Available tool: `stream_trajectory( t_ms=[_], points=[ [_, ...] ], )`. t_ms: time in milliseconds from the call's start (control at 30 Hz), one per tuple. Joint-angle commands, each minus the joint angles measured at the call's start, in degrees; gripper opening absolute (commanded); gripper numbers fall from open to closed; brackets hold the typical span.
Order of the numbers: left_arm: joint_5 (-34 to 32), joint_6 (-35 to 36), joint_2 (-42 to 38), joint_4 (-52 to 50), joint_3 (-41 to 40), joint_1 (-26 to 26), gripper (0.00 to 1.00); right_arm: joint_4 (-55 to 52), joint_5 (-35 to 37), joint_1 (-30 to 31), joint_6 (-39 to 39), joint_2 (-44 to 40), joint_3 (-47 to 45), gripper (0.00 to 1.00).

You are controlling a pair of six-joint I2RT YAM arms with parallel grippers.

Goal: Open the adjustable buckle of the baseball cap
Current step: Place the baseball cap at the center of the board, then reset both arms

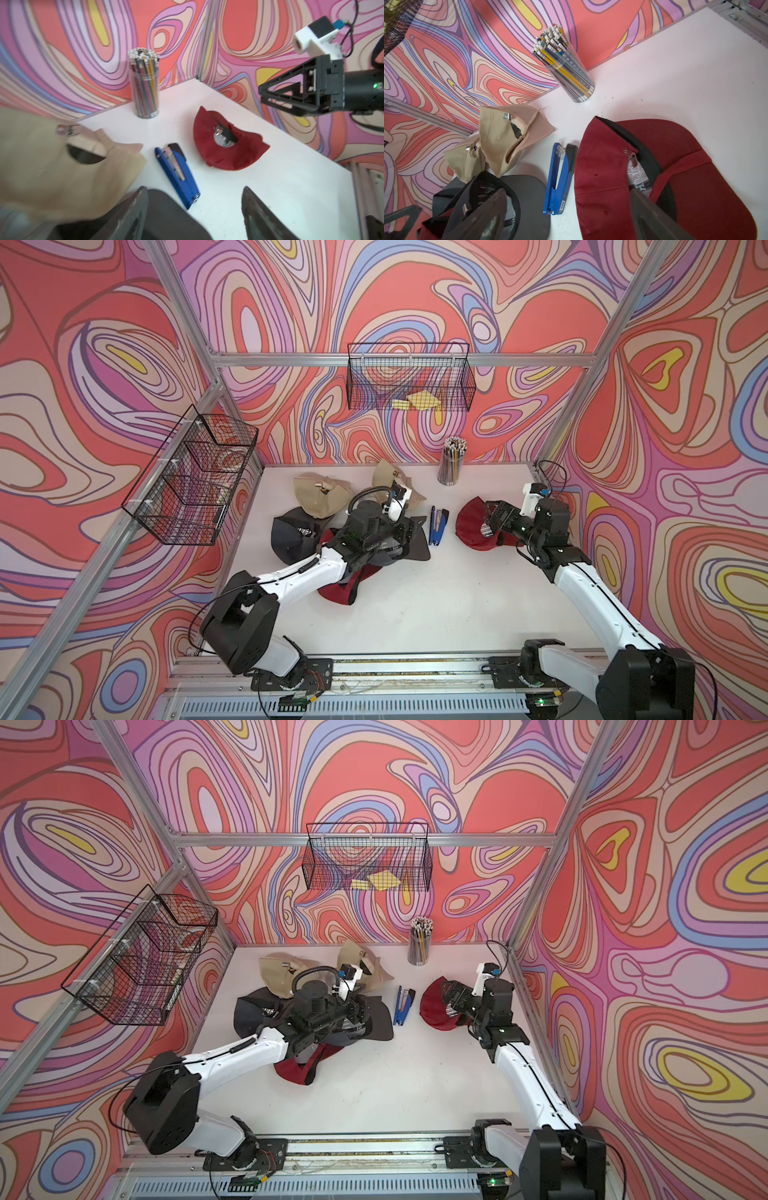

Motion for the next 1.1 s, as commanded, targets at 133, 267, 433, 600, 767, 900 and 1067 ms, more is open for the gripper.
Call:
stream_trajectory(
  t_ms=[133, 267, 433, 600, 767, 900, 1067],
  points=[
    [-15.83, 6.80, -17.41, -14.93, -8.12, 5.07, 0.84, 5.50, 7.26, -0.37, -4.97, 3.18, -3.31, 0.93],
    [-20.93, 6.42, -24.78, -17.99, -13.07, 11.37, 0.91, 12.01, 12.07, -0.38, -8.91, 2.82, -7.38, 0.93],
    [-20.59, 7.82, -30.72, -15.34, -20.41, 21.25, 0.99, 16.95, 16.68, -0.37, -12.46, 3.43, -10.30, 0.93],
    [-17.47, 7.09, -29.74, -9.92, -26.44, 29.82, 1.00, 23.92, 18.39, -0.32, -16.50, 3.43, -13.95, 0.93],
    [-13.44, 6.44, -19.87, 11.04, -33.55, 34.92, 0.99, 37.39, 16.13, -0.28, -19.87, 5.54, -19.45, 0.98],
    [-10.82, 5.78, -8.40, 25.72, -35.15, 35.73, 0.99, 45.87, 13.81, -0.06, -21.09, 9.41, -21.20, 0.98],
    [-10.10, 6.59, -5.33, 26.89, -33.53, 36.42, 0.99, 50.43, 15.59, 1.53, -24.25, 12.73, -21.84, 0.98]
  ],
)
